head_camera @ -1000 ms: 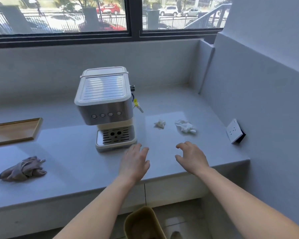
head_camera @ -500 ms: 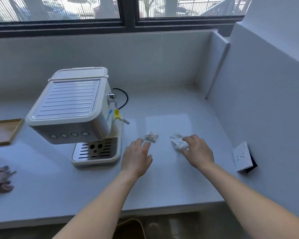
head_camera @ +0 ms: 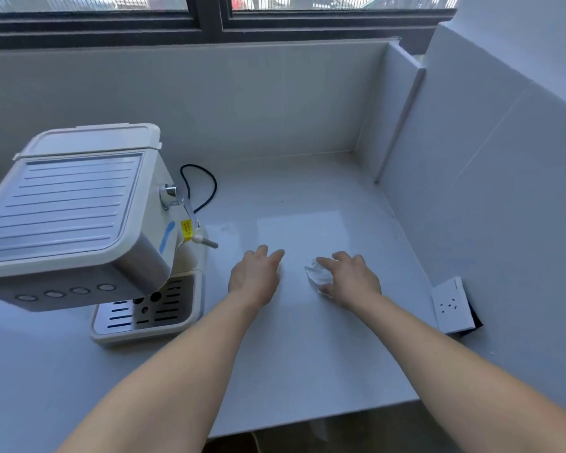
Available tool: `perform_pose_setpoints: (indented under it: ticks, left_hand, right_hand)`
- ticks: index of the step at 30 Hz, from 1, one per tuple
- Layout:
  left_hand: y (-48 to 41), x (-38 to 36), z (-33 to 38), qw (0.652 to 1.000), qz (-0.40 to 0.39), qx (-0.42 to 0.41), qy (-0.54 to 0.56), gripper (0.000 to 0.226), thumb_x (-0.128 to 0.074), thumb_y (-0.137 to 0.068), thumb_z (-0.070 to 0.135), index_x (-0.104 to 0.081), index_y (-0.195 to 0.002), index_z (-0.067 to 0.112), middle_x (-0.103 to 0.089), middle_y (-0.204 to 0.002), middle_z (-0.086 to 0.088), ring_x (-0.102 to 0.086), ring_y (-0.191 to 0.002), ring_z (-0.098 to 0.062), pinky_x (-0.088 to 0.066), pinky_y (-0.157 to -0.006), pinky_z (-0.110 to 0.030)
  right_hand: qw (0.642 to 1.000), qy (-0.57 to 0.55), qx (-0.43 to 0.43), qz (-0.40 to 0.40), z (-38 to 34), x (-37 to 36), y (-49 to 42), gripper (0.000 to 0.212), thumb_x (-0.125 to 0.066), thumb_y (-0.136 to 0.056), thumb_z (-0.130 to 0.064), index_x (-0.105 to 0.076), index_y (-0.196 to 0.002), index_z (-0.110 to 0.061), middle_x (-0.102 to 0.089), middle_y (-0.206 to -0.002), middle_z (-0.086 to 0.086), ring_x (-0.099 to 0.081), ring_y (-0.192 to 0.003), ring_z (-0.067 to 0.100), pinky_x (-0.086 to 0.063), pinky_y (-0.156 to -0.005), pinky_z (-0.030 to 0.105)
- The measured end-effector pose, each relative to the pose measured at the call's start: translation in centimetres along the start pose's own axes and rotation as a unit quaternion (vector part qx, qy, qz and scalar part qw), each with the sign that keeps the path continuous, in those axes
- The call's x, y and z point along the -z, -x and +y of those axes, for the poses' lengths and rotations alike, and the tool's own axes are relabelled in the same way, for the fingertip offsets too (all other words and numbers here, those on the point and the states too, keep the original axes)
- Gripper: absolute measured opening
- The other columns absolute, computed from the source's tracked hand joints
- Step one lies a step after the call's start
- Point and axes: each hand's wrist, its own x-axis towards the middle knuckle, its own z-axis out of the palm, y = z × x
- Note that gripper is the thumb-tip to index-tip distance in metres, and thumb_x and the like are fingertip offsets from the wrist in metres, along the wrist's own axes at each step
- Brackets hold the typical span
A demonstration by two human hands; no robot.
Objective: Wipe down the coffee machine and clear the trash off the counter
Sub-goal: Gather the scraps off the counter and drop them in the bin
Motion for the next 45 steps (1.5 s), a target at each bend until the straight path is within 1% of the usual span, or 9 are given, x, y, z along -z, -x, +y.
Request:
perform_pose_setpoints:
  ticks: [4,7,12,16,19,27,35,40,45]
  left_hand:
    - [-0.1,-0.9,-0.5,1.000,-0.008,-0.012,-0.014,0.011,-0.048,-0.087,0.003,-0.051,-0.089,0.013,-0.051,-0.098,-0.008,-0.049,-0.087,-0.030,-0.042,-0.063,-0.038]
    - [0.5,-1.4,-0.9,1.000,-0.016,-0.002,0.024,0.010,-0.050,-0.089,0.006,-0.057,-0.092,0.012,-0.054,-0.101,-0.009,-0.053,-0.093,-0.030,-0.037,-0.066,-0.035]
    - [1.8,-1.6,-1.3,0.999,-0.016,-0.038,-0.008,0.008,-0.051,-0.080,0.007,-0.047,-0.075,0.010,-0.049,-0.084,-0.009,-0.051,-0.082,-0.031,-0.034,-0.061,-0.036]
    - [2.9,-1.3,-1.4,0.999,0.016,-0.038,0.004,0.009,-0.049,-0.084,0.009,-0.049,-0.075,0.007,-0.054,-0.085,-0.011,-0.053,-0.082,-0.033,-0.040,-0.064,-0.039]
    - [3.9,-1.0,-1.6,0.998,0.041,-0.044,0.009,0.012,-0.050,-0.090,0.012,-0.061,-0.090,0.007,-0.059,-0.091,-0.010,-0.056,-0.087,-0.032,-0.047,-0.071,-0.041]
    - [7.4,0.5,-3.5,0.995,0.082,-0.037,0.033,0.019,-0.047,-0.094,0.020,-0.062,-0.090,0.008,-0.059,-0.091,-0.009,-0.056,-0.088,-0.032,-0.044,-0.066,-0.038]
    - [11.8,2.5,-6.7,0.992,0.109,-0.056,0.041,0.021,-0.049,-0.094,0.023,-0.058,-0.082,0.009,-0.058,-0.087,-0.008,-0.056,-0.083,-0.032,-0.035,-0.059,-0.036]
    - [14.9,4.5,-8.3,0.988,0.123,-0.087,0.037,0.022,-0.050,-0.094,0.022,-0.060,-0.082,0.007,-0.059,-0.086,-0.010,-0.056,-0.084,-0.033,-0.041,-0.062,-0.038]
    - [18.3,5.7,-9.8,0.982,0.135,-0.124,0.048,0.029,-0.051,-0.094,0.020,-0.049,-0.068,0.008,-0.053,-0.075,-0.009,-0.053,-0.074,-0.034,-0.041,-0.059,-0.039]
  right_hand:
    - [1.000,-0.002,0.016,-0.015,0.1,-0.6,0.1,0.043,-0.059,-0.091,-0.026,-0.052,-0.133,-0.035,-0.050,-0.123,0.001,-0.044,-0.112,0.028,-0.046,-0.074,0.035]
    - [0.999,-0.022,0.029,0.001,0.1,-1.0,0.4,0.034,-0.054,-0.090,-0.014,-0.061,-0.123,-0.023,-0.053,-0.116,0.006,-0.049,-0.107,0.032,-0.042,-0.075,0.034]
    - [0.997,-0.067,0.008,0.025,-0.5,-0.9,1.5,0.039,-0.045,-0.082,0.001,-0.068,-0.106,-0.020,-0.059,-0.104,0.006,-0.057,-0.099,0.031,-0.044,-0.074,0.032]
    - [0.996,-0.079,0.006,0.038,-1.2,-0.4,2.7,0.035,-0.045,-0.083,-0.001,-0.069,-0.100,-0.019,-0.060,-0.099,0.004,-0.059,-0.092,0.029,-0.045,-0.069,0.034]
    - [0.996,-0.084,0.000,0.041,-1.7,-0.3,4.0,0.031,-0.045,-0.082,-0.001,-0.068,-0.096,-0.017,-0.060,-0.096,0.005,-0.060,-0.087,0.028,-0.049,-0.070,0.037]
    - [0.995,-0.081,0.002,0.053,-3.6,0.0,7.3,0.021,-0.049,-0.087,-0.011,-0.068,-0.091,-0.016,-0.060,-0.094,0.004,-0.060,-0.084,0.027,-0.049,-0.071,0.037]
    - [0.993,-0.087,-0.003,0.082,-7.3,0.2,11.1,0.020,-0.050,-0.089,-0.013,-0.069,-0.095,-0.018,-0.060,-0.094,0.003,-0.059,-0.084,0.026,-0.044,-0.066,0.032]
    - [0.991,-0.086,-0.013,0.102,-9.9,0.3,14.2,0.020,-0.051,-0.091,-0.016,-0.070,-0.098,-0.020,-0.060,-0.097,0.002,-0.059,-0.085,0.025,-0.042,-0.065,0.031]
    - [0.988,-0.092,-0.026,0.121,-12.0,0.0,17.6,0.021,-0.051,-0.091,-0.015,-0.070,-0.098,-0.020,-0.059,-0.096,0.002,-0.059,-0.085,0.026,-0.046,-0.068,0.034]
